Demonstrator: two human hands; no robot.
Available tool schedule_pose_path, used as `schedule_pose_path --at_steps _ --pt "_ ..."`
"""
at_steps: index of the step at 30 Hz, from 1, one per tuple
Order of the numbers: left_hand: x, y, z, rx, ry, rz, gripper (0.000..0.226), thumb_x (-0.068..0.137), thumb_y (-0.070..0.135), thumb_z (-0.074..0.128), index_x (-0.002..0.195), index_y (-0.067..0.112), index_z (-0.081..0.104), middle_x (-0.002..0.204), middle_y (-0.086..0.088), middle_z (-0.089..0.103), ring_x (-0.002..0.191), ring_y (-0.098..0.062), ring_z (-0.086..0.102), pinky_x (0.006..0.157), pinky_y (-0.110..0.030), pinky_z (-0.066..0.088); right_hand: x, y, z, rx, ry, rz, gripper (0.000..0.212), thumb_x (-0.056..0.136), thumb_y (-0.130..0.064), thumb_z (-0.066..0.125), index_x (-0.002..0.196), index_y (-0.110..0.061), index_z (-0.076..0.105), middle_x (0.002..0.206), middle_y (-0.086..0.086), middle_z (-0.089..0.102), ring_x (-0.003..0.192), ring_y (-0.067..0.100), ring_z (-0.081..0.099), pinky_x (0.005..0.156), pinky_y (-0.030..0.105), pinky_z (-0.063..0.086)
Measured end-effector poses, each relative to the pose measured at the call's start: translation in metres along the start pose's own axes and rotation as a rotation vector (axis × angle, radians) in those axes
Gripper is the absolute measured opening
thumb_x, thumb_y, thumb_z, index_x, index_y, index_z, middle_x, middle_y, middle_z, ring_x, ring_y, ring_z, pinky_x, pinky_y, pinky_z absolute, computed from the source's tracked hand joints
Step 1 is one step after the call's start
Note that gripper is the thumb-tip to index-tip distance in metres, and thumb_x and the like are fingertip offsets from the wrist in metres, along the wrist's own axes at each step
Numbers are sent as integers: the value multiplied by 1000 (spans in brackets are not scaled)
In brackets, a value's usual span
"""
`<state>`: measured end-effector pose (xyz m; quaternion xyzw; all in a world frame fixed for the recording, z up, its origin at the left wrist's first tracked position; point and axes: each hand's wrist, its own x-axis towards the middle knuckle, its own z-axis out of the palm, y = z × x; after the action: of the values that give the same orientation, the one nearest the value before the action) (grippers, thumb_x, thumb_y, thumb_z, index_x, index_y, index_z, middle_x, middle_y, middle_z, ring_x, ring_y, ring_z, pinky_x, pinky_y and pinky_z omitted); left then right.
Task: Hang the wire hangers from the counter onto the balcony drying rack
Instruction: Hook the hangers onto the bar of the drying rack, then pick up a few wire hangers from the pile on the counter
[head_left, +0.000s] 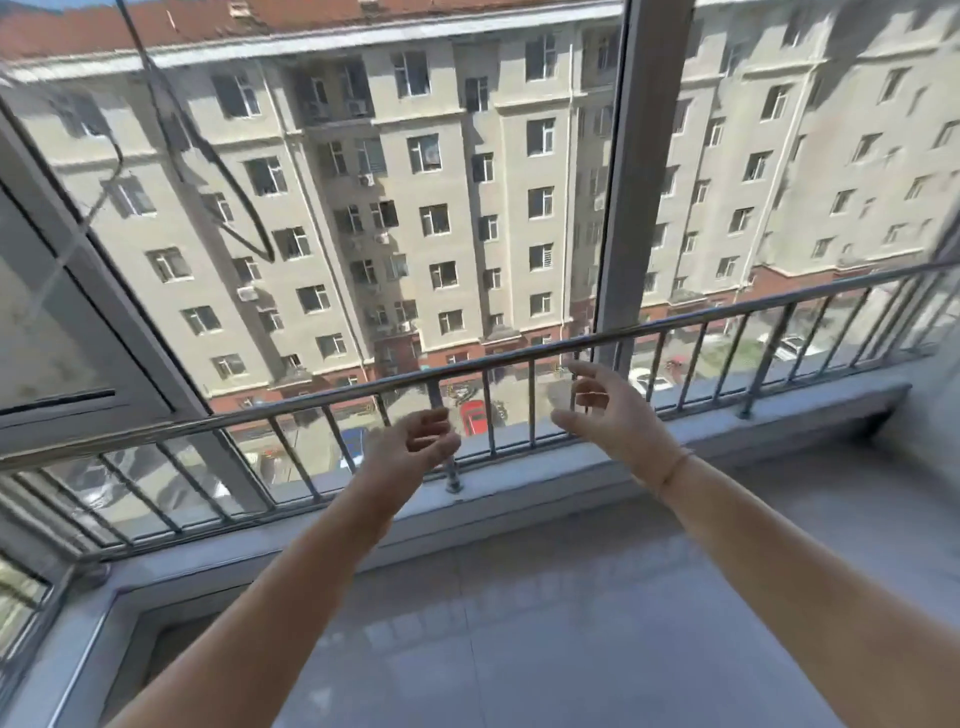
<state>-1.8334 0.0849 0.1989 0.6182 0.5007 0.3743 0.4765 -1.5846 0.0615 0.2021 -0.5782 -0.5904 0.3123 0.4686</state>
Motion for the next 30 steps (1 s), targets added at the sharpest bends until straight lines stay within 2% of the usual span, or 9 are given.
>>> schedule_pose_path --at_steps 5,10,14,17,20,23,25,30 --pt "17 11 89 129 -187 65 58 77 31 73 131 24 51 126 4 58 116 -12 53 96 -33 45 -29 49 -71 -43 80 100 68 77 -26 73 136 -18 40 123 5 47 114 17 48 92 24 39" --pt "24 35 204 169 -341 132 59 77 25 76 131 22 50 126 2 57 117 -13 53 101 -32 41 -63 97 -169 -69 197 205 71 79 -26 71 140 -19 35 126 3 43 119 15 43 96 25 37" --pt "26 55 308 160 -451 164 56 80 19 72 132 20 50 127 3 57 119 -12 52 94 -24 39 -88 139 -259 -102 341 267 70 76 -29 74 136 -24 38 130 6 46 124 20 45 102 35 39" --pt "27 70 384 146 -542 188 56 81 19 71 132 21 48 129 4 55 120 -9 50 94 -21 36 -111 166 -324 -118 408 306 72 77 -29 73 138 -26 35 137 7 41 128 17 41 97 26 34" --pt "30 81 454 150 -618 215 60 80 24 72 135 22 47 132 6 55 122 -8 50 98 -23 36 -136 189 -386 -164 483 329 77 77 -30 73 141 -26 31 144 6 36 133 14 36 100 25 32" --pt "29 94 522 158 -690 234 63 79 26 73 135 25 46 133 7 54 124 -8 49 105 -29 37 -163 211 -443 -204 565 362 82 74 -32 75 142 -24 29 146 5 33 137 18 32 110 34 30" --pt "28 105 565 156 -737 245 62 78 26 73 134 27 46 134 7 53 125 -9 48 108 -33 36 -180 222 -479 -239 622 400 83 75 -33 74 143 -22 28 146 5 32 138 18 30 112 37 29" --pt "31 133 665 159 -868 286 62 77 32 73 133 30 46 131 10 54 123 -7 48 109 -35 36 -217 250 -557 -257 728 481 85 77 -38 71 144 -24 22 147 3 28 137 17 28 109 32 28"
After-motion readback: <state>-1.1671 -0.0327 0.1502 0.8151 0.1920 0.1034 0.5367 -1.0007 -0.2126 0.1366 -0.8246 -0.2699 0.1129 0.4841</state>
